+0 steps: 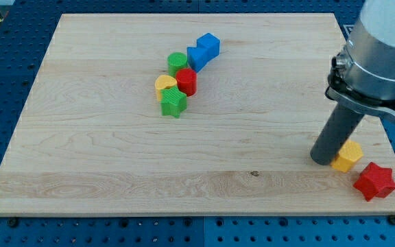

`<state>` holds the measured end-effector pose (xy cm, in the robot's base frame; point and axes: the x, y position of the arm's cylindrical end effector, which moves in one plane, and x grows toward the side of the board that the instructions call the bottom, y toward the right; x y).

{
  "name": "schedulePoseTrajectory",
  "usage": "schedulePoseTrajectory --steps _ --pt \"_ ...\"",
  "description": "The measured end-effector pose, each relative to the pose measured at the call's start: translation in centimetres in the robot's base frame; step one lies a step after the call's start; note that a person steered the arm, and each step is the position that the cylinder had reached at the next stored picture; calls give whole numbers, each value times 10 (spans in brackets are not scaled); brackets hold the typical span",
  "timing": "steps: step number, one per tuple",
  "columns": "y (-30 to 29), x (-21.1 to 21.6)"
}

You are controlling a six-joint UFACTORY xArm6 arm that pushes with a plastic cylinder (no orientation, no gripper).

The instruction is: Slide the blue cube towards the yellow hexagon

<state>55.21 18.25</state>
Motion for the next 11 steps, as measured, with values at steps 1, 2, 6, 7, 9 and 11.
schedulePoseTrajectory --steps 1,2,6,7,9,11 --pt "2 6" --pt "2 6" --pt "-83 -88" --pt "-93 -121" --pt "-86 -184" --pt "-92 -251"
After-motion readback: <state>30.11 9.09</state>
